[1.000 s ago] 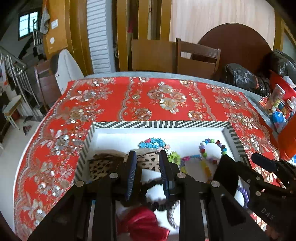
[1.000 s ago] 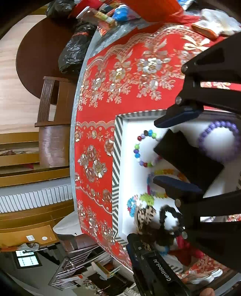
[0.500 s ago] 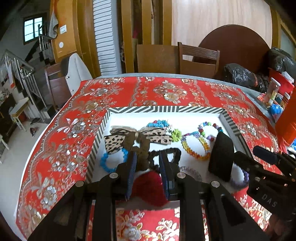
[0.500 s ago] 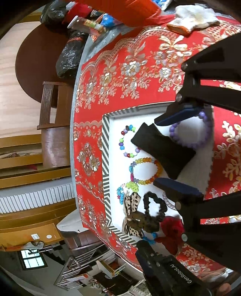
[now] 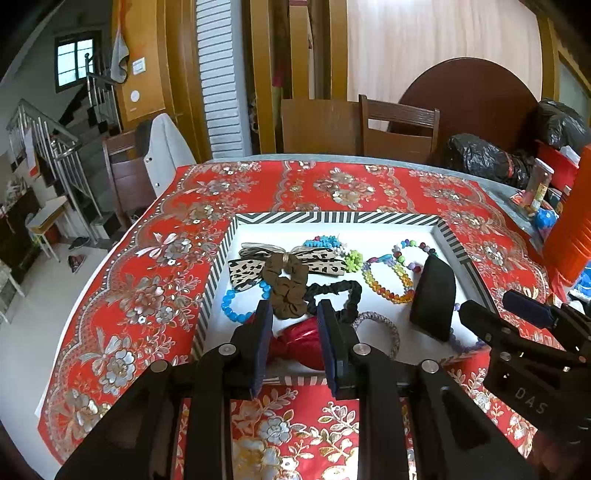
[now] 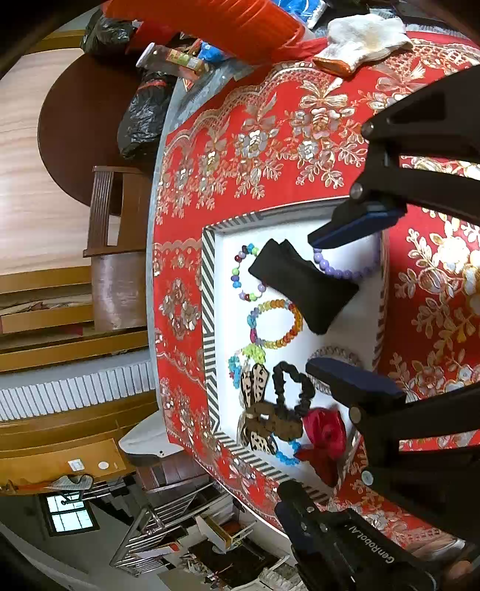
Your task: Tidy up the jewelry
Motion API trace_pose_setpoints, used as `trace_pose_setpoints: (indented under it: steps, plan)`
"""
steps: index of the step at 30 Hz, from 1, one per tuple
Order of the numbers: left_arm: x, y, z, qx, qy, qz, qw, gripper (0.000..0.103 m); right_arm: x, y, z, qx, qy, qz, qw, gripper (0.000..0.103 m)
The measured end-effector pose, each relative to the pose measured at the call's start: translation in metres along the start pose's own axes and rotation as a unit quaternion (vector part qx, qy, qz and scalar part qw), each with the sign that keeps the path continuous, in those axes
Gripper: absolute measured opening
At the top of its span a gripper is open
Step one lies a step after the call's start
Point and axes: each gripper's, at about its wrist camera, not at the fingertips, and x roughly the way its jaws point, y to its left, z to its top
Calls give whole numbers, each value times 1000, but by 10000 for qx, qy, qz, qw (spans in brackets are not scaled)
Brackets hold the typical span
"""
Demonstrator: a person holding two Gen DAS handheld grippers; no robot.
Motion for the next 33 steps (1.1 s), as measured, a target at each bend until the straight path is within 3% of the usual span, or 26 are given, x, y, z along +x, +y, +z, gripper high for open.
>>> trace_pose_setpoints:
  steps: [33]
  plan:
    - [-19,0,-5,36,-232,205,9995,27,-9,10,-9,-125,-27,19,9999,67]
